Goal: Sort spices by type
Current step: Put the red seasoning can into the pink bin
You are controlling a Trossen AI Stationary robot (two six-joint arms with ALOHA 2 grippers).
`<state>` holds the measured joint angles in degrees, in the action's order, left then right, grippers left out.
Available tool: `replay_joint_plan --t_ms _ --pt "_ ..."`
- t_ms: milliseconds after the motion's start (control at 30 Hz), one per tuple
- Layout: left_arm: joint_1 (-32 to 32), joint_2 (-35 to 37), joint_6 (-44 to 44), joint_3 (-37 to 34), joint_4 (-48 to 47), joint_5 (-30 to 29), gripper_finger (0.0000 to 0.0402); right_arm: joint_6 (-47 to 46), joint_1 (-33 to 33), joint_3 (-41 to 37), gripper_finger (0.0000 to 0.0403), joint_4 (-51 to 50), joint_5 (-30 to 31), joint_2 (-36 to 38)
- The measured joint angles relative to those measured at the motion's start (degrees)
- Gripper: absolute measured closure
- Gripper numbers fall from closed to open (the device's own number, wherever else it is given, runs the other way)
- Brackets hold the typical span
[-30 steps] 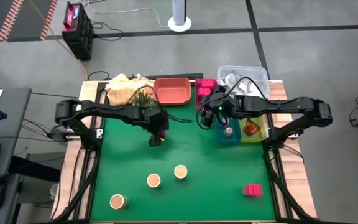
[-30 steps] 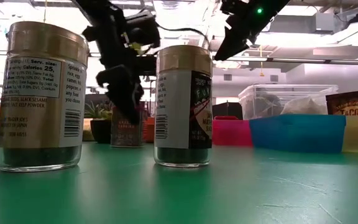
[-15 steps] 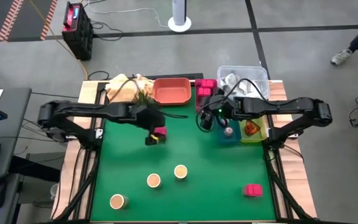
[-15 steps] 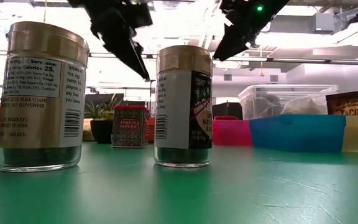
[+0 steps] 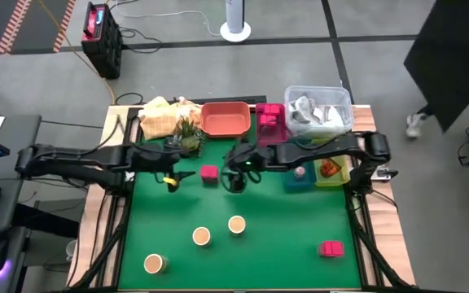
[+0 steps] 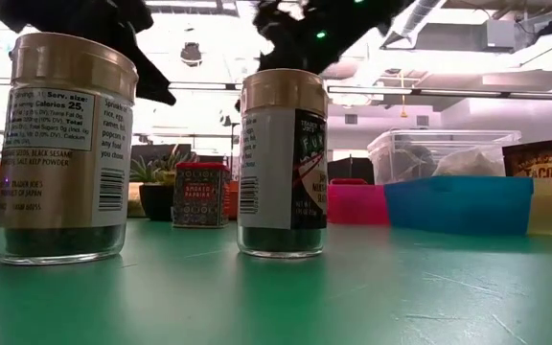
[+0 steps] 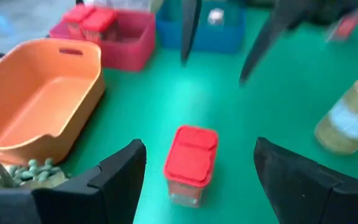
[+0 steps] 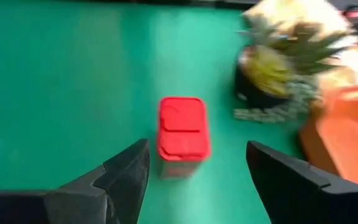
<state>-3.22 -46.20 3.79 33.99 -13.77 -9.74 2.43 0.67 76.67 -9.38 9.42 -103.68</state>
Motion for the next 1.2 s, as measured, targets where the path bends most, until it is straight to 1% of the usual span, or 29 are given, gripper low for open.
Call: replay_joint_plan --t_ms 67,200,333,433,533,733,833,900,967,1033,1200 --pt "0.2 2.8 0.6 -0.4 -0.1 0.0 0.0116 1.8 0.5 3.8 0.0106 -1.4 -1.7 -3.7" --pt "1.2 5.6 0.6 -0.5 -2.3 0.0 0.0116 3.7 1.5 11.0 0.0106 -4.0 -2.0 -10.1" --pt "2.1 5.8 -0.5 -0.5 -3.2 0.0 0.0116 7.2 2.4 16.3 0.0106 -4.2 -2.3 -15.0" --pt "2.2 5.4 -1.2 -0.5 -3.5 0.0 0.0116 8.6 2.9 18.8 0.01 -5.8 -4.7 -17.6" --pt "2.2 5.3 -1.7 -0.5 -3.7 0.0 0.0116 8.0 3.2 21.0 0.008 -7.1 -6.8 -19.1" --pt "2.2 5.4 -3.6 -0.5 -4.6 0.0 0.0116 6.7 3.6 21.8 0.002 -9.4 -7.1 -20.5" --pt "2.2 5.4 -3.8 -0.5 -4.9 0.0 0.0116 5.4 4.1 21.9 0.0009 -9.8 -7.1 -20.4" --pt "2.2 5.4 -4.2 -0.5 -4.9 0.0 0.0116 4.8 4.4 21.9 0.0012 -10.7 -7.7 -20.4" --pt "2.2 5.4 -4.4 -0.5 -4.9 -0.5 0.0116 4.7 4.8 21.9 0.0025 -11.8 -9.6 -20.4" --pt "2.2 5.4 -4.3 -0.5 -4.9 -0.8 0.0116 4.4 5.2 21.9 0.0044 -12.9 -11.6 -20.4" --pt "2.2 5.4 -4.2 -0.5 -5.2 -0.8 0.0116 4.1 5.2 21.9 0.0094 -14.0 -11.9 -20.4"
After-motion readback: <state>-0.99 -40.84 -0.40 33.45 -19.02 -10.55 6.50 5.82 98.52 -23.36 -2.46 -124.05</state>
